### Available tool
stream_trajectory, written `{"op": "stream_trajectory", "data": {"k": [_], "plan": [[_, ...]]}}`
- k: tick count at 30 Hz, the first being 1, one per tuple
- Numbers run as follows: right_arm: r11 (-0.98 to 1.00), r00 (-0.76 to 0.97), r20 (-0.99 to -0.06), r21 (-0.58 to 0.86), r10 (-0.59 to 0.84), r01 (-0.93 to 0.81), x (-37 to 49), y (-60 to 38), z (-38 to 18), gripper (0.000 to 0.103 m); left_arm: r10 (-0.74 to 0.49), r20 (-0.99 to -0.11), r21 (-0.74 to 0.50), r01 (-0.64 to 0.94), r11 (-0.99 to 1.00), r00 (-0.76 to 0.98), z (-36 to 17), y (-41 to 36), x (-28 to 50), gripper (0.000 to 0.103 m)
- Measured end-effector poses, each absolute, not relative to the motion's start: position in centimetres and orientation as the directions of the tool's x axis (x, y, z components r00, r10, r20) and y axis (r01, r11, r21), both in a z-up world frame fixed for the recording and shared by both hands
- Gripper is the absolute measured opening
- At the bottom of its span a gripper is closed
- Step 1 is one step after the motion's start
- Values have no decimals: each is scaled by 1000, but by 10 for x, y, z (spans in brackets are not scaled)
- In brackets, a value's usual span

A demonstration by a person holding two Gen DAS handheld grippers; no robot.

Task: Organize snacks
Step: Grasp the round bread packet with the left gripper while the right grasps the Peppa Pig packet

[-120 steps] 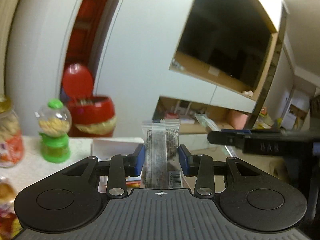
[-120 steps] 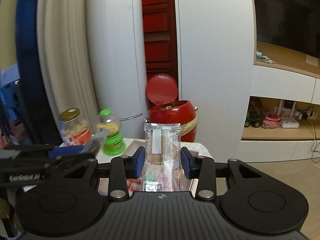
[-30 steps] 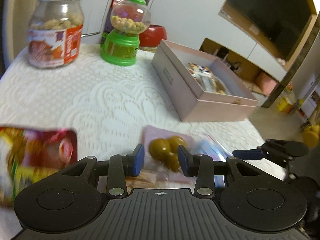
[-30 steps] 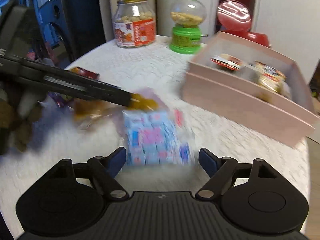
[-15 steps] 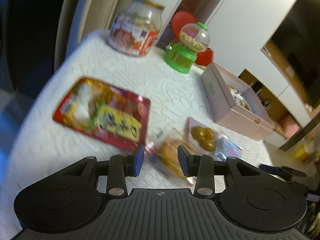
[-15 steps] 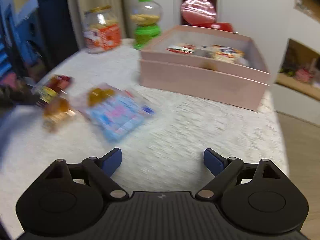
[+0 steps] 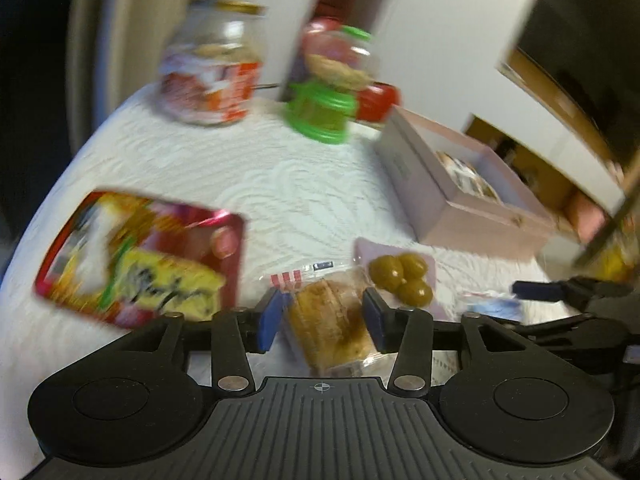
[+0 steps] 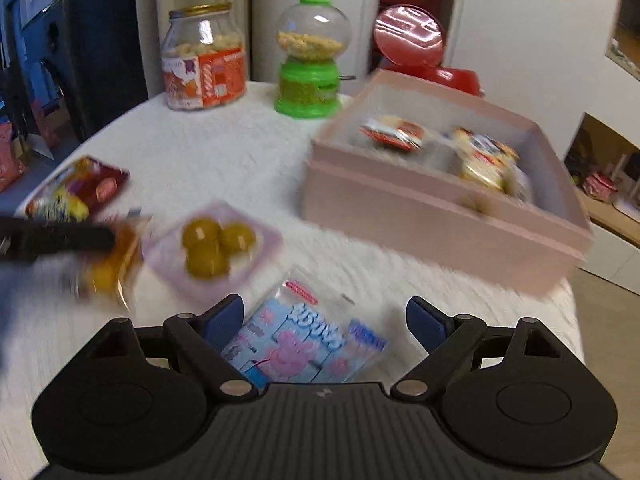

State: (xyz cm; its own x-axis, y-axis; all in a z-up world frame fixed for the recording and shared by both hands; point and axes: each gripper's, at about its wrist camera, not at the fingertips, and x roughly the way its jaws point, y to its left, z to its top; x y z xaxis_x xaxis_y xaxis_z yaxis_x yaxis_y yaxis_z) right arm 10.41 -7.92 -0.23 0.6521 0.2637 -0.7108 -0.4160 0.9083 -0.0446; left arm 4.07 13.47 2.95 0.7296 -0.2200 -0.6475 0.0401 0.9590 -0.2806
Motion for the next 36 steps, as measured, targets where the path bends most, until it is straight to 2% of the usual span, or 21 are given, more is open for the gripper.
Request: {"op": "stream_trajectory", "data": {"k": [3, 8, 13, 15, 17, 19, 21, 23, 29, 31, 34, 36], "plan": [[927, 666, -706, -36, 241, -374, 93, -111, -9, 89, -199, -648, -162, 123, 979, 735, 35, 113, 41, 52], [944, 678, -677, 74, 284, -321, 83, -153, -19, 92, -122, -603, -63, 106, 992, 788, 55, 98, 24, 51], [949, 695, -673, 36, 254, -312, 79, -144, -21, 95, -101, -638, 30, 155, 987, 763, 52, 69, 26, 51], [950, 695, -671, 45, 258, -309, 78, -146, -21, 95, -86, -675, 63, 174, 983, 733, 39, 56, 34, 57], [951, 696, -668, 57, 263, -305, 78, -148, -20, 95, -65, -670, 116, 190, 975, 740, 34, 45, 36, 72], [951, 696, -669, 55, 262, -304, 77, -148, -20, 95, -92, -676, 85, 201, 976, 731, 35, 42, 37, 78], [952, 698, -670, 46, 254, -303, 76, -145, -20, 96, -109, -670, 45, 187, 981, 735, 38, 48, 36, 77], [952, 699, -669, 44, 252, -301, 76, -144, -20, 96, -84, -663, 44, 151, 988, 744, 40, 54, 36, 73], [953, 699, -670, 40, 248, -299, 75, -143, -21, 97, -2, -675, 63, 60, 996, 738, 36, 76, 41, 75], [951, 694, -675, 39, 250, -305, 76, -142, -22, 100, 6, -687, 38, 27, 999, 727, 34, 87, 44, 72], [947, 684, -682, 38, 258, -319, 78, -140, -23, 103, -45, -708, -65, -1, 998, 705, 26, 104, 50, 72], [944, 679, -684, 42, 265, -326, 79, -141, -23, 103, -63, -695, -90, 0, 996, 716, 28, 107, 49, 66]]}}
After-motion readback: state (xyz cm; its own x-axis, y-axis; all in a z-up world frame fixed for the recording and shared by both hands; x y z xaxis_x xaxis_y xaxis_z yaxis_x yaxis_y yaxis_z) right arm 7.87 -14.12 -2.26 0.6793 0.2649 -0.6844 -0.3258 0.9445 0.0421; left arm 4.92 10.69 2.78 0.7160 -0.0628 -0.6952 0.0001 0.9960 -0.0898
